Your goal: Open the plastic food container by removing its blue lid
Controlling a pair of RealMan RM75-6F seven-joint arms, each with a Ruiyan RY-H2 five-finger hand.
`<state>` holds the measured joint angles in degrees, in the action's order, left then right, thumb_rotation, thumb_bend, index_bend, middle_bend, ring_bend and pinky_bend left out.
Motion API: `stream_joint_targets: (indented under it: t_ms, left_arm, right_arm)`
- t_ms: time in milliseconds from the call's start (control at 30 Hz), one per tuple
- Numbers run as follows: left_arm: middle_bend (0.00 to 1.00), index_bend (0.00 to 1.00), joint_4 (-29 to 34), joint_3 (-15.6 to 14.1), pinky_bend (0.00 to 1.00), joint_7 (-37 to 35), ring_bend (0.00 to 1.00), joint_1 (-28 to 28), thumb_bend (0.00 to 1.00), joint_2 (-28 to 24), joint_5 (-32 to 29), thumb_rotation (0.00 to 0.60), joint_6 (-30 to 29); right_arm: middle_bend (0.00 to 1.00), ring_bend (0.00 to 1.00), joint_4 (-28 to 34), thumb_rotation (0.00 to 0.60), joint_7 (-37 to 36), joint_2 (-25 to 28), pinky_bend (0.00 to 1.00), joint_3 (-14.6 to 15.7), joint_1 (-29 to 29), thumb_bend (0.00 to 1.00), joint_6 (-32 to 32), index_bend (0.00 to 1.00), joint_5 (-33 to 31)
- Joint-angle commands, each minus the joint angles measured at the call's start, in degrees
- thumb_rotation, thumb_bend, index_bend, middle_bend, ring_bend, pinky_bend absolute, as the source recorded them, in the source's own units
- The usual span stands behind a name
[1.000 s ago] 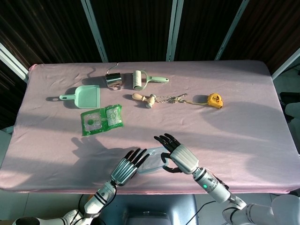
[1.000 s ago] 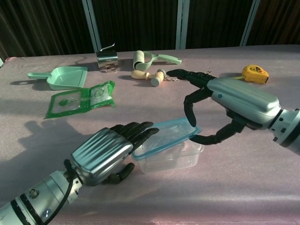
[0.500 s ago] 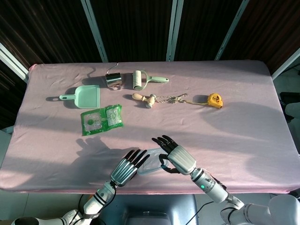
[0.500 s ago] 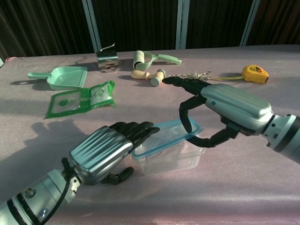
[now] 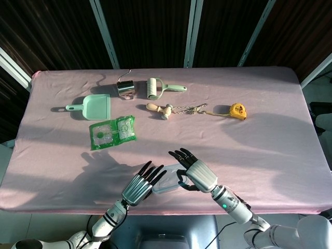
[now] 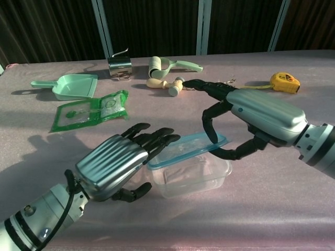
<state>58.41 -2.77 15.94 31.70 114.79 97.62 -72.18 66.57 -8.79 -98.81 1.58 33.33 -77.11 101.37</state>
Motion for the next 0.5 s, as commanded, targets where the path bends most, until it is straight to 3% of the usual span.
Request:
stream_joint_targets:
  t_ms: [33, 500]
  left_arm:
    - [0.0, 0.0, 0.22, 0.17, 0.03, -1.06, 0.0, 0.12, 0.33, -0.26, 0.54, 0.6, -0.96]
    - [0.0, 0.0, 2.05, 2.3, 0.0, -4.32, 0.0, 0.63, 0.34, -2.36, 0.76, 0.6, -3.92]
  right_arm:
    - [0.12, 0.0, -0.07, 0.6, -0.11, 0.07, 0.0, -0.13, 0.01, 0.6, -0.66, 0.81, 0.37]
    - [0.13, 0.0, 2.29, 0.6, 0.67, 2.46, 0.0, -0.88, -0.14, 0.61, -4.18, 0.82, 1.85]
